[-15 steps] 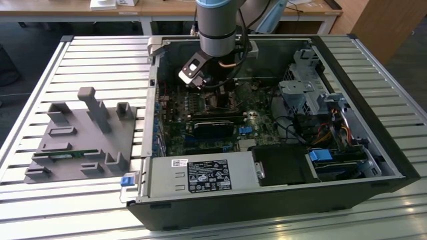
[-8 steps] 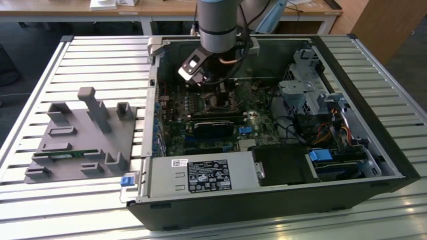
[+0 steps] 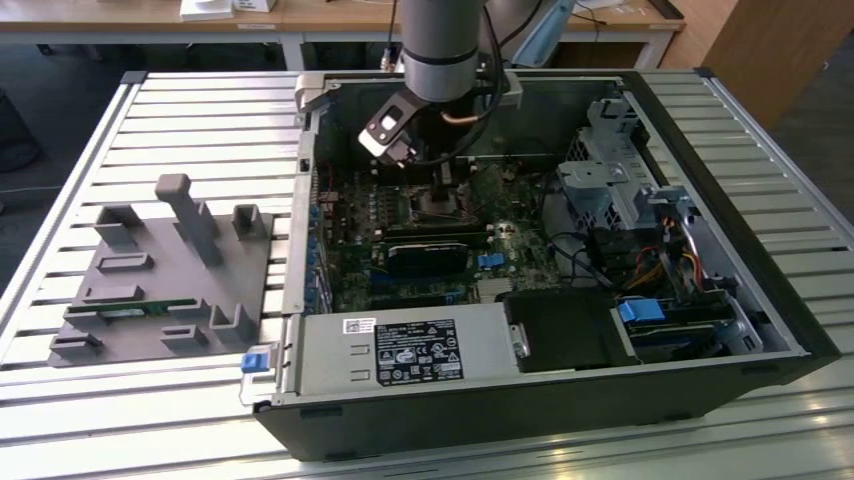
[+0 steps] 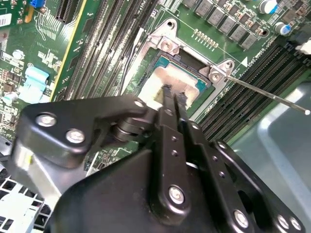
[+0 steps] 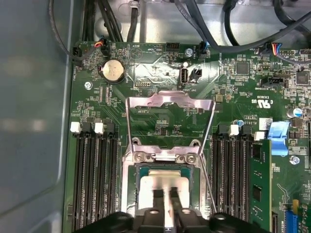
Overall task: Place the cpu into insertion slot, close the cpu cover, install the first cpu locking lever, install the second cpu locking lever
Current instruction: 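Place the cpu into insertion slot, then close the cpu cover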
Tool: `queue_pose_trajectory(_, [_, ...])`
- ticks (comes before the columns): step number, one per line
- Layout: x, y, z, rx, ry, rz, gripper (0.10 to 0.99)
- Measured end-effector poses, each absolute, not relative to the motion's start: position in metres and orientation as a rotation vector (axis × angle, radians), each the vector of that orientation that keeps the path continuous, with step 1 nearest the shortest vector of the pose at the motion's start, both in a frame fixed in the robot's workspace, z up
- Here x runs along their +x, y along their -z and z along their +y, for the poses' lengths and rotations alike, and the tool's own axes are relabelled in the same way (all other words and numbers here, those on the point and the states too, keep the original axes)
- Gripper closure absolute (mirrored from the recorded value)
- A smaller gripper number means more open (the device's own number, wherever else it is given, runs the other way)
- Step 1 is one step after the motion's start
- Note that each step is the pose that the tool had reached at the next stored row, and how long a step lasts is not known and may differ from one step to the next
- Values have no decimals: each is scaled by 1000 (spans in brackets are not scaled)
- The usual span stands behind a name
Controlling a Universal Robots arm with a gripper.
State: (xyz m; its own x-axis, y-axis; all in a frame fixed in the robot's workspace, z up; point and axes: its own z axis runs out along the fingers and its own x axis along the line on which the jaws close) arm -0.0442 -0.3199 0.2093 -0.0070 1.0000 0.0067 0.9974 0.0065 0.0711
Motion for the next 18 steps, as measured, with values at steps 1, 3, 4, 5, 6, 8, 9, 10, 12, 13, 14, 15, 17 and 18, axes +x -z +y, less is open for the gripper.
queue_pose_trajectory(1, [-44,-210,-320,2182,-83,2197,906])
queue_pose_trajectory(3, [-43,-211,-320,2184,-79,2199,969])
queue_pose_trajectory(4, [-43,-211,-320,2185,-78,2200,969])
queue_pose_trajectory(5, [-43,-211,-320,2185,-77,2200,969])
queue_pose_trajectory(6, [-43,-212,-320,2186,-77,2200,969])
queue_pose_trajectory(8, [-43,-212,-320,2186,-76,2200,969])
queue_pose_trajectory(9, [-43,-213,-320,2186,-76,2200,969])
queue_pose_trajectory(10, [-43,-213,-320,2186,-76,2201,969])
queue_pose_trajectory(12, [-43,-214,-320,2186,-75,2201,969])
queue_pose_trajectory(13, [-43,-214,-320,2187,-74,2201,969])
queue_pose_trajectory(14, [-43,-214,-320,2187,-74,2201,969])
queue_pose_trajectory(15, [-43,-215,-320,2187,-74,2201,969])
queue_pose_trajectory(17, [-43,-217,-320,2187,-74,2201,969])
queue_pose_trajectory(18, [-43,-218,-320,2187,-74,2201,969])
